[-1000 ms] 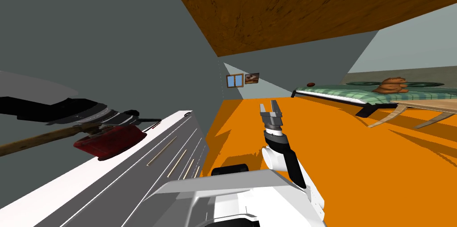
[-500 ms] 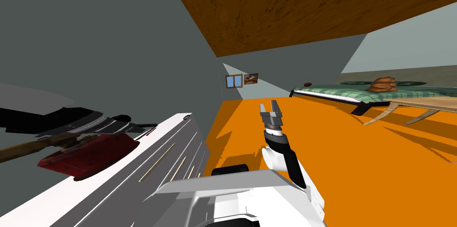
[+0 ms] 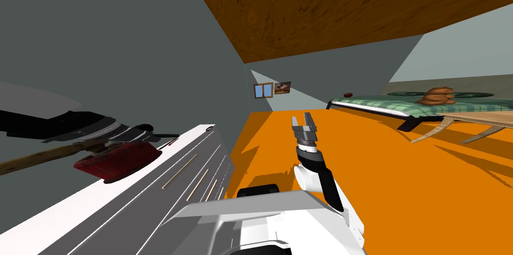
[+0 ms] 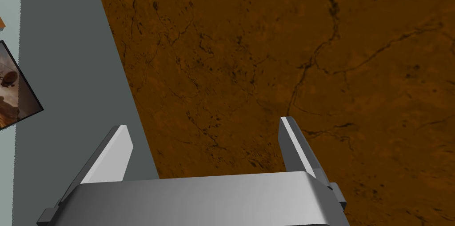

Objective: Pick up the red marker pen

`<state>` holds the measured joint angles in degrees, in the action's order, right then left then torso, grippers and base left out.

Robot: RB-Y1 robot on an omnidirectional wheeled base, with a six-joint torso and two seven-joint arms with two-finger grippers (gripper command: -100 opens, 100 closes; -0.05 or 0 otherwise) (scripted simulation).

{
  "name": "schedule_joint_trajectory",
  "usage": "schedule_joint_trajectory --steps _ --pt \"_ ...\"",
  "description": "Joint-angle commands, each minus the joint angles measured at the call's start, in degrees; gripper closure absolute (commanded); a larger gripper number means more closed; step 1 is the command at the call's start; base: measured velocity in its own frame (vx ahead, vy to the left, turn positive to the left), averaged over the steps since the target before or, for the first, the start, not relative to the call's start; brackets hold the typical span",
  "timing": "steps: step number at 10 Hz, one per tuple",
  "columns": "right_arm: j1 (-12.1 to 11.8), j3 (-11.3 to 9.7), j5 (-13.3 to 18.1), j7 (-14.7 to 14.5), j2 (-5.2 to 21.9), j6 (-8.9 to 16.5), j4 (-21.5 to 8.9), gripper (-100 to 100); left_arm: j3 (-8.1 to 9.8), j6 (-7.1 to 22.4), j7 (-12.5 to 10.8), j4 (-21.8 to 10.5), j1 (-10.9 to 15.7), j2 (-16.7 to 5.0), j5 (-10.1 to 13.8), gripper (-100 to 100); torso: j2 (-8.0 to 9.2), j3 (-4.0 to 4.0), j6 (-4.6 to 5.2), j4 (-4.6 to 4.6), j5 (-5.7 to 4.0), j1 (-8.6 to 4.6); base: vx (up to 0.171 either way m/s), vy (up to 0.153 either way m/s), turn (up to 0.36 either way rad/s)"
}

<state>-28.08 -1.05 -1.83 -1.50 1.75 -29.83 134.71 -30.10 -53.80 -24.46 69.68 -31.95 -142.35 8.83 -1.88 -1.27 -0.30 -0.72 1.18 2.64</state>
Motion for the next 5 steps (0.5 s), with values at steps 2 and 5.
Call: schedule_joint_trajectory --steps 2,5 --pt "0.0 0.0 0.0 0.0 0.0 0.0 0.0 0 0.00 0.0 0.0 0.0 0.0 0.0 0.0 100 -0.09 -0.06 0.00 -0.03 0.03 0.10 -0.003 -0.003 0.000" --pt "0.0 0.0 0.0 0.0 0.0 0.0 0.0 0 0.00 0.0 0.0 0.0 0.0 0.0 0.0 0 -0.17 -0.11 0.00 -0.05 0.06 0.17 0.000 0.000 0.000"
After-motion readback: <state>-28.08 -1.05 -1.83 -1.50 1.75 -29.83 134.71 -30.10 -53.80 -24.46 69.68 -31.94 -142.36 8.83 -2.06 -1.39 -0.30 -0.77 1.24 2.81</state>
